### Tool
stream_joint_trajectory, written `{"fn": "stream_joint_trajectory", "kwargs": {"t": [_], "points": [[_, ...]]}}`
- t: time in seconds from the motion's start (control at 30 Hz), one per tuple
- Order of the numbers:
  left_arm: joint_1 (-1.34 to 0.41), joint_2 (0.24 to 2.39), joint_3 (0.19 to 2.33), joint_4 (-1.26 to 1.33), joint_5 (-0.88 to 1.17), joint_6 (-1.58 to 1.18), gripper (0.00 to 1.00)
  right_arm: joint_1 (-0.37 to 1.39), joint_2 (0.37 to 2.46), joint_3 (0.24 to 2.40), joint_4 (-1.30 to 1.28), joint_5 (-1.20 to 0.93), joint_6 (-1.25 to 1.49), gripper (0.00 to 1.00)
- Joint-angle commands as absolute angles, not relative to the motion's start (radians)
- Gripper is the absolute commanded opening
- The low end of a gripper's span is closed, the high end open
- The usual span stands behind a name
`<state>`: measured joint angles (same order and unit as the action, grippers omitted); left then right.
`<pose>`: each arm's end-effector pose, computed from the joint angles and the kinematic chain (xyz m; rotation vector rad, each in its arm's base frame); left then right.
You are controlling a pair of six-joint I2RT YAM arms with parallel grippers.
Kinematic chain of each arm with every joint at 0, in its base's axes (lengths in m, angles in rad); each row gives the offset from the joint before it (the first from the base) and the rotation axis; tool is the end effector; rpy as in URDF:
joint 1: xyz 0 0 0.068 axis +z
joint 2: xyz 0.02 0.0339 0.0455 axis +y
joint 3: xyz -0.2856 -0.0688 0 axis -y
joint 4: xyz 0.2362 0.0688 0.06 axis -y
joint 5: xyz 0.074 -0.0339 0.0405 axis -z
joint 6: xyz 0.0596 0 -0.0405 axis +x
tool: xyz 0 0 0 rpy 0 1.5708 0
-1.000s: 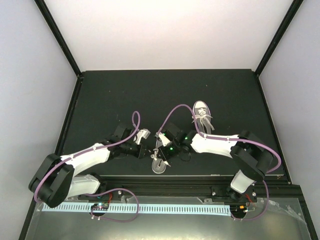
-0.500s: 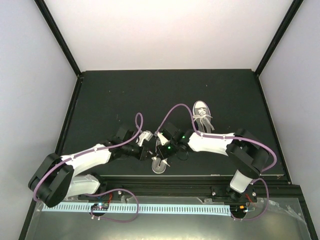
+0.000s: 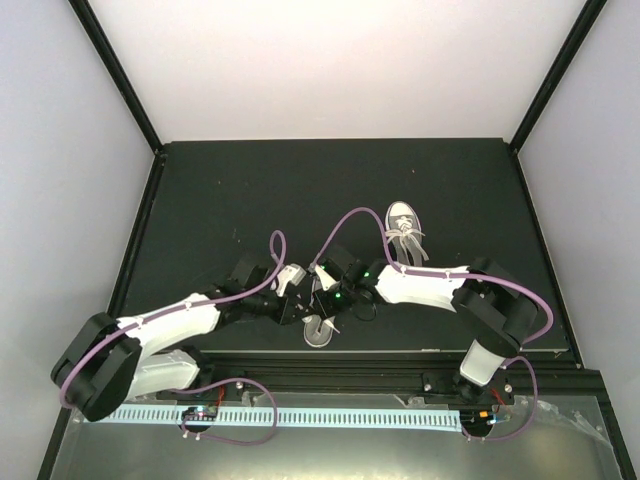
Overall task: Tie the shoes
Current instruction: Cross the shoelace with the shoelace.
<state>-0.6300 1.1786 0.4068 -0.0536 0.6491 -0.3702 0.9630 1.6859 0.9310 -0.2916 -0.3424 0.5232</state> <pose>0.1439 -0.1495 0.1664 0.6555 2.4571 -1.2171 0.1726 0.2832 0.1664 -0.7513 2.7546 0.8809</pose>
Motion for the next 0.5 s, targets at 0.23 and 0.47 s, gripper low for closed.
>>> {"fn": "stream_joint_trajectory", "kwargs": {"t": [0.23, 0.47], "points": [[-0.603, 1.067, 0.414, -0.089, 0.449, -0.426, 0.39, 0.960, 1.676, 0.938, -0.309, -0.290, 0.522, 0.02], [-0.583, 1.057, 0.419, -0.096, 0.459, -0.419, 0.51, 0.960, 1.669, 0.937, -0.310, -0.287, 0.520, 0.02]]}}
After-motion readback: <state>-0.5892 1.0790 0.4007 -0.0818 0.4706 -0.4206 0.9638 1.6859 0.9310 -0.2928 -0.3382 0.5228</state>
